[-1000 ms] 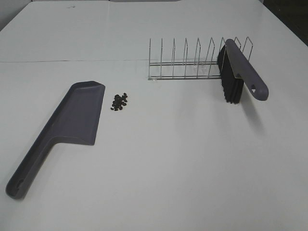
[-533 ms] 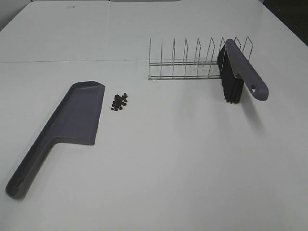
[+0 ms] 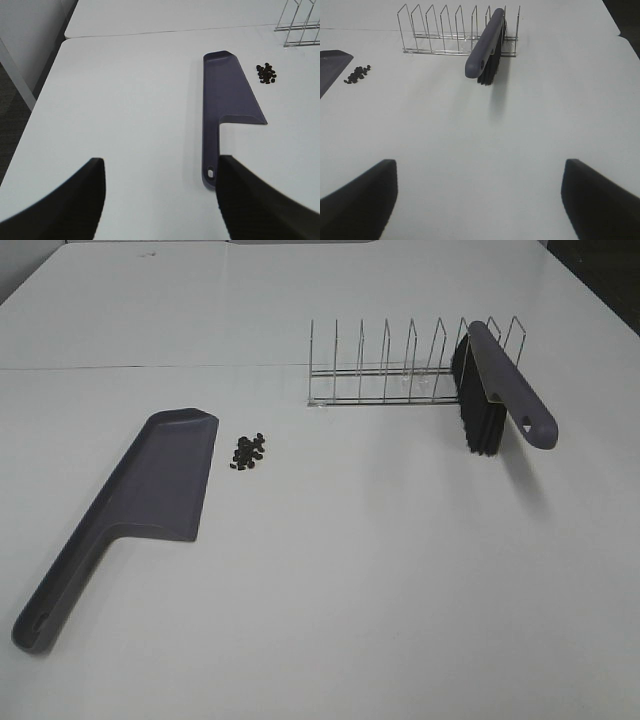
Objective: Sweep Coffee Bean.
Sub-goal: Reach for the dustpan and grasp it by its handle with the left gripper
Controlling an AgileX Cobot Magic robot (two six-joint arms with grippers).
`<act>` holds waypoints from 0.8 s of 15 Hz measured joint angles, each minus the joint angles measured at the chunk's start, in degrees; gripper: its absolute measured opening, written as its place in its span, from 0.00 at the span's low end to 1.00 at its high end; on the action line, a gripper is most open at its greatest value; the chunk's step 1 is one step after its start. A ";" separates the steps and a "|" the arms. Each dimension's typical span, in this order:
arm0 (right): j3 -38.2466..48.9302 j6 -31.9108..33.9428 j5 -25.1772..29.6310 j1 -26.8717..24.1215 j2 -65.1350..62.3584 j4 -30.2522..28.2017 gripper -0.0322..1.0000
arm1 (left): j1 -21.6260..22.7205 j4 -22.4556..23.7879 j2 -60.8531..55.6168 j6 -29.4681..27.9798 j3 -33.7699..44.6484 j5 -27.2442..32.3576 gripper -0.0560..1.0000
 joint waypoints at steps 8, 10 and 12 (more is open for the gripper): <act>0.00 0.00 0.00 0.00 0.00 0.00 0.84 | 0.00 0.00 0.00 0.00 0.00 0.00 0.62; 0.00 0.00 0.00 0.00 0.00 0.00 0.84 | 0.00 0.00 0.00 0.00 0.00 0.00 0.62; 0.00 0.00 0.00 0.00 0.00 0.00 0.84 | 0.00 0.00 0.00 0.00 0.00 0.00 0.62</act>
